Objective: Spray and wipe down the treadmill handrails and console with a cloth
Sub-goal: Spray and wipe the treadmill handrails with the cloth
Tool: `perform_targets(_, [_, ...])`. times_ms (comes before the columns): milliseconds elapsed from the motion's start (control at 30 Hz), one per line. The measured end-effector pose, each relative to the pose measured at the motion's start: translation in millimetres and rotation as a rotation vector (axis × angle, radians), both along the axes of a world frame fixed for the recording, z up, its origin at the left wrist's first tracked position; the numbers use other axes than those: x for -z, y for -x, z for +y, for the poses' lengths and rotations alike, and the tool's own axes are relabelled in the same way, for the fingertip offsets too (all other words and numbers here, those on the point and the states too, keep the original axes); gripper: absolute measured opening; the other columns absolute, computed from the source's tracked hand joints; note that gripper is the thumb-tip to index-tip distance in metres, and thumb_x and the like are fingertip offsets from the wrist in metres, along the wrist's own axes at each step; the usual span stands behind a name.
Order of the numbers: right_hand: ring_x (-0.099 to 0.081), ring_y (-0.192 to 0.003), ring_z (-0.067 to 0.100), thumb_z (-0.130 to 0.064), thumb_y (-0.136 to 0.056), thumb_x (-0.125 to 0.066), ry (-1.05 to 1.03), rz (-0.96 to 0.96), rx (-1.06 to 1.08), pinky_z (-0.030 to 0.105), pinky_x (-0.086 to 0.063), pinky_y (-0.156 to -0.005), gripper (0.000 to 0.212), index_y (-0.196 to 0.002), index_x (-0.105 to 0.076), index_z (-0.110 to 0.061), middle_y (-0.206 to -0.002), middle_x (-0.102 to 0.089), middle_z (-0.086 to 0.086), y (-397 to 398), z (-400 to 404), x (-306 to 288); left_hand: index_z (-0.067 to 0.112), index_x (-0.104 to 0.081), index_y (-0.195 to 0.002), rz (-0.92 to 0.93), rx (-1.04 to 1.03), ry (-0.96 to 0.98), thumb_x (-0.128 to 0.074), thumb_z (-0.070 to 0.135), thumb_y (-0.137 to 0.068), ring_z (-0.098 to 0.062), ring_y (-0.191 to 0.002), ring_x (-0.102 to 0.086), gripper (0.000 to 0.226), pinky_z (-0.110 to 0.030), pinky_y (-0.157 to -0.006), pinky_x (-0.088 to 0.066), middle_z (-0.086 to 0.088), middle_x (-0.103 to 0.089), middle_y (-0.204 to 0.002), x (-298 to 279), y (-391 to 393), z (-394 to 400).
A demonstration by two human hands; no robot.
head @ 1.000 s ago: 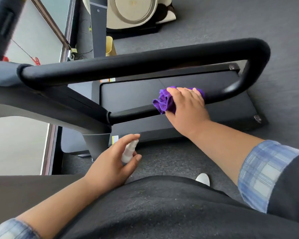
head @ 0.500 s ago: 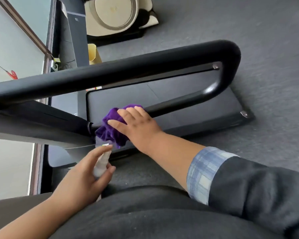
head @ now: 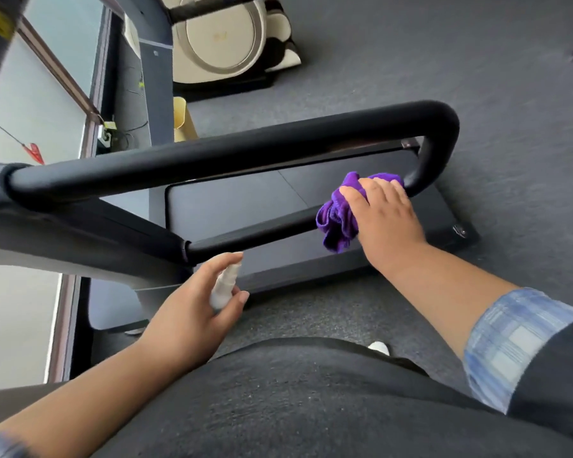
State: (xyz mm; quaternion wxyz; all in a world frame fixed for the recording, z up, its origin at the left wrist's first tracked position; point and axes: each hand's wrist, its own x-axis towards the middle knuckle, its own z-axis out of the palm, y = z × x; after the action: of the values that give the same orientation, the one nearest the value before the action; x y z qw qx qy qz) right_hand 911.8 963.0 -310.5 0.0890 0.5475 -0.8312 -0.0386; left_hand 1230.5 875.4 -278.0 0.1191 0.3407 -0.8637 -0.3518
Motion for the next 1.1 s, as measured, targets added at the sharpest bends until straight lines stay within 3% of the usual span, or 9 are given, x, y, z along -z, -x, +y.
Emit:
perform_targets(133, [-0.045,-0.127,0.036,-0.019,-0.082,-0.068,-0.065,-0.029,-0.014,0.051,-0.023,-0.12,0.06,-0.138,-0.047,-0.02,-0.136,-0.049,0.014,-37,-32,0,0.072,-0.028,-0.119,-0.021,-0.004,-0.02,-0.065,0.037,-0.088,0.002,-0.073,-0.06,0.06,-0.019,-0.063,-0.042,0.023,-0.062,-0.089,3,-6,0])
perform_targets(267, [-0.049,-0.12,0.034,-0.022,-0.088,-0.061,-0.09,-0.072,-0.228,0.046,-0.033,-0.111,0.056,-0.14,-0.041,-0.021,-0.134,-0.049,0.012,-93,-65,1,0.07,-0.03,-0.121,-0.016,-0.03,-0.033,-0.064,0.038,-0.087,-0.005,-0.075,-0.06,0.058,-0.027,-0.069,-0.048,0.023,-0.061,-0.093,8,-16,2])
perform_targets(367, [-0.048,-0.121,0.035,-0.025,-0.098,-0.045,-0.138,-0.13,-0.447,0.045,-0.036,-0.105,0.048,-0.145,-0.035,-0.02,-0.139,-0.044,0.014,-160,-101,4,0.072,-0.029,-0.121,-0.049,-0.03,-0.001,-0.067,0.033,-0.087,0.004,-0.083,-0.06,0.064,-0.013,-0.074,-0.044,0.027,-0.061,-0.093,9,-21,2])
perform_targets(467, [-0.052,-0.12,0.034,-0.022,-0.104,-0.034,-0.171,-0.11,-0.525,0.043,-0.041,-0.098,0.037,-0.14,-0.041,-0.016,-0.135,-0.048,0.013,-193,-126,7,0.066,-0.033,-0.126,-0.091,-0.019,0.09,-0.075,0.026,-0.084,0.022,-0.091,-0.053,0.072,0.002,-0.078,-0.035,0.033,-0.056,-0.105,10,-24,1])
perform_targets(600, [-0.056,-0.118,0.032,-0.02,-0.102,-0.04,-0.15,-0.062,-0.528,0.041,-0.043,-0.094,0.041,-0.142,-0.037,-0.014,-0.134,-0.052,0.011,-171,-121,2,0.055,-0.04,-0.128,-0.085,-0.008,0.097,-0.072,0.032,-0.086,0.017,-0.088,-0.055,0.058,0.002,-0.077,-0.035,0.032,-0.059,-0.096,6,-23,1])
perform_targets(700, [-0.057,-0.117,0.033,-0.017,-0.099,-0.047,-0.155,-0.076,-0.467,0.042,-0.044,-0.094,0.044,-0.142,-0.036,-0.013,-0.131,-0.053,0.012,-141,-105,-2,0.048,-0.042,-0.129,-0.057,-0.021,0.097,-0.075,0.024,-0.085,0.014,-0.082,-0.056,0.059,-0.001,-0.073,-0.038,0.031,-0.058,-0.093,4,-14,2])
perform_targets(833, [-0.059,-0.11,0.032,-0.019,-0.086,-0.069,-0.172,-0.068,-0.374,0.041,-0.046,-0.09,0.061,-0.138,-0.037,-0.016,-0.121,-0.056,0.011,-89,-78,-12,0.046,-0.045,-0.131,-0.036,-0.008,0.101,-0.072,0.027,-0.086,0.016,-0.083,-0.056,0.056,0.0,-0.071,-0.038,0.032,-0.058,-0.094,-1,3,4])
perform_targets(1100, [-0.064,-0.095,0.027,-0.027,-0.077,-0.076,-0.286,0.113,-0.169,0.039,-0.049,-0.083,0.06,-0.128,-0.045,-0.022,-0.104,-0.059,0.005,33,-14,-44,0.06,-0.033,-0.128,0.011,0.041,0.082,-0.065,0.04,-0.087,0.009,-0.086,-0.058,0.056,-0.013,-0.074,-0.041,0.029,-0.057,-0.1,4,16,8])
